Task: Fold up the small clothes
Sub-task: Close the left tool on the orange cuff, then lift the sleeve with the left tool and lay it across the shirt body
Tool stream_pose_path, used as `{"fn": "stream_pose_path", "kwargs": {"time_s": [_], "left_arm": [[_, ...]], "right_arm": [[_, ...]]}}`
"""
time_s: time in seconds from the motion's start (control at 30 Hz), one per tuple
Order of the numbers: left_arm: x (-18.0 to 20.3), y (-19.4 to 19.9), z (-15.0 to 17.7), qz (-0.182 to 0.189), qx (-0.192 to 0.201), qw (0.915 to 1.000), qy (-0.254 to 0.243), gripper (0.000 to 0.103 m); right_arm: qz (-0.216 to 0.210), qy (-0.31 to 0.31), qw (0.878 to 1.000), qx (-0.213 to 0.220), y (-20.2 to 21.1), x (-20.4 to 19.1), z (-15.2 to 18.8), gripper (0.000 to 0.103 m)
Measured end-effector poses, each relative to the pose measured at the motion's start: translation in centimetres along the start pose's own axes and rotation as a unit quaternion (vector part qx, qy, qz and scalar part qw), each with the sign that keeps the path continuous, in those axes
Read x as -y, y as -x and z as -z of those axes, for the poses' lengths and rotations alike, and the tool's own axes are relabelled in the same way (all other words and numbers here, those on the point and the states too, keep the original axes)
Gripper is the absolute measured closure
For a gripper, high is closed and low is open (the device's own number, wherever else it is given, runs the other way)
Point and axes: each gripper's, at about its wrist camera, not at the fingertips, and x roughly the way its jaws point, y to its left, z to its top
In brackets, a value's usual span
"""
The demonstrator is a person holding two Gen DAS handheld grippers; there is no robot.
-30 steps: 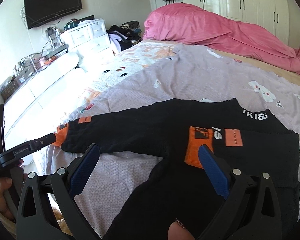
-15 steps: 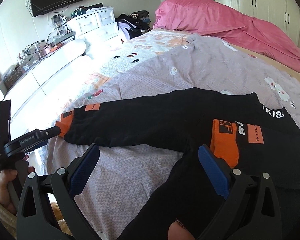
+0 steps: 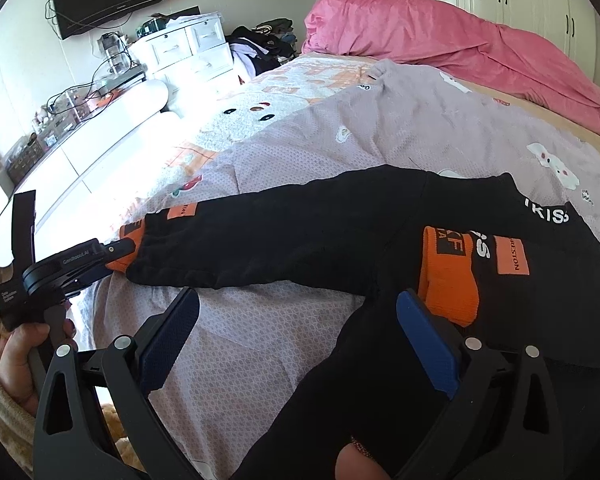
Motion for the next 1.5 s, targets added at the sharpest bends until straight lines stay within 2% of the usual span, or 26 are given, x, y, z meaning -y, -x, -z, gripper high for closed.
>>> {"fn": "stream_pose_path", "kwargs": {"time_s": [0.07,0.2,0.3,0.93,1.5], "left_arm": [[0.0,-0.2,0.0,-0.003,-0.001,1.0,0.001,0.056],[0.2,-0.6,-0.1,-0.01,-0.002,0.9999,-0.003,0.085],[0.6,-0.4,-0.1,-0.001,-0.001,1.0,-0.009,0.093],[6.4,5.2,-0.6,0.067,0.048,0.9941,-0.071,0.095],[12.9,6.7,1.3,0.119,0.053,0.984,-0.122,0.096]], "right_arm": [[0.0,-0.003,1.0,0.0,0.1,0.2,0.1,0.005],[0.001,-0.014,1.0,0.003,0.4,0.9,0.2,0.005],[-0.001,-0.023,1.0,0.004,0.7,1.4,0.3,0.005],[0.004,-0.057,0.998,0.026,3.6,3.7,0.9,0.005],[0.022,-0.087,0.995,0.041,6.4,7.0,2.0,0.005]]}}
